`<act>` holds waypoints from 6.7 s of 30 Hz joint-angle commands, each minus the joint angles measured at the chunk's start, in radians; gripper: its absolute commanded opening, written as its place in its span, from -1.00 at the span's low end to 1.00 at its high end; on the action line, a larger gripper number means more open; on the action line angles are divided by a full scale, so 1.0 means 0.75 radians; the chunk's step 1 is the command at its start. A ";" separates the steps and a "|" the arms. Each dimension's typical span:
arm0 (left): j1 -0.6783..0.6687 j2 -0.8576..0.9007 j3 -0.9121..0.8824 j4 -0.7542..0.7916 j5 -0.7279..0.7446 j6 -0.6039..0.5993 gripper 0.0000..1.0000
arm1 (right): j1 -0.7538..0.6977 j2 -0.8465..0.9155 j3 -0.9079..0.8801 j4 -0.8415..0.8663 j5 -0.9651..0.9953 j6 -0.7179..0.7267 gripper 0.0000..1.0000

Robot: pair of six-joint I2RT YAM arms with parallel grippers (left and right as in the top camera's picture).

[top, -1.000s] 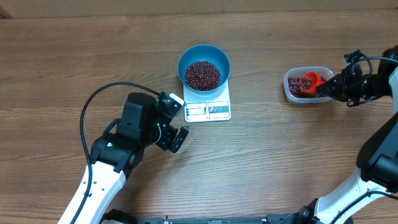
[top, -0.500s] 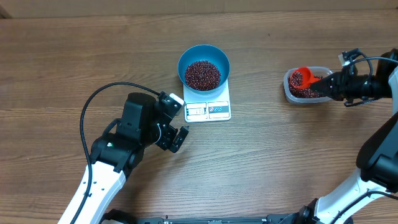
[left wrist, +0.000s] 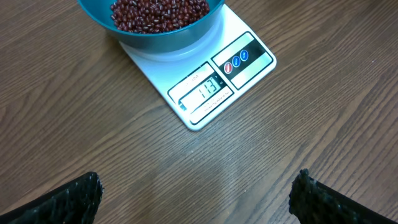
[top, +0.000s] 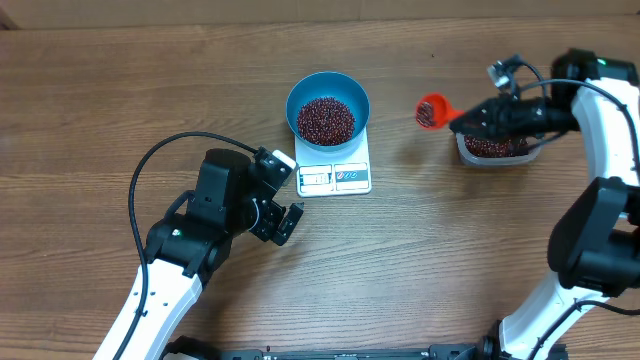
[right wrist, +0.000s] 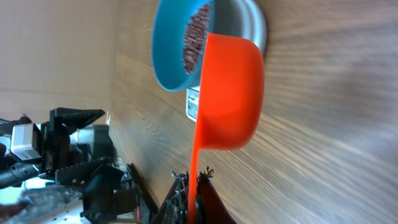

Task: Scoop item into bowl and weigh 150g on scale
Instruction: 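Carry the filled scoop over the teal bowl, then tilt the scoop slowly over the bowl, trickling beans in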

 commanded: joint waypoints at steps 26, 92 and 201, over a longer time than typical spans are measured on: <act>-0.003 0.007 -0.011 0.000 0.016 0.031 0.99 | 0.614 -0.002 0.198 0.474 0.535 0.597 -0.93; -0.003 0.007 -0.011 0.001 0.016 0.031 0.99 | 0.840 -0.002 0.198 0.606 0.984 0.449 -0.93; -0.003 0.008 -0.011 0.000 0.015 0.031 0.99 | 0.845 -0.002 0.198 0.627 1.166 0.196 -0.93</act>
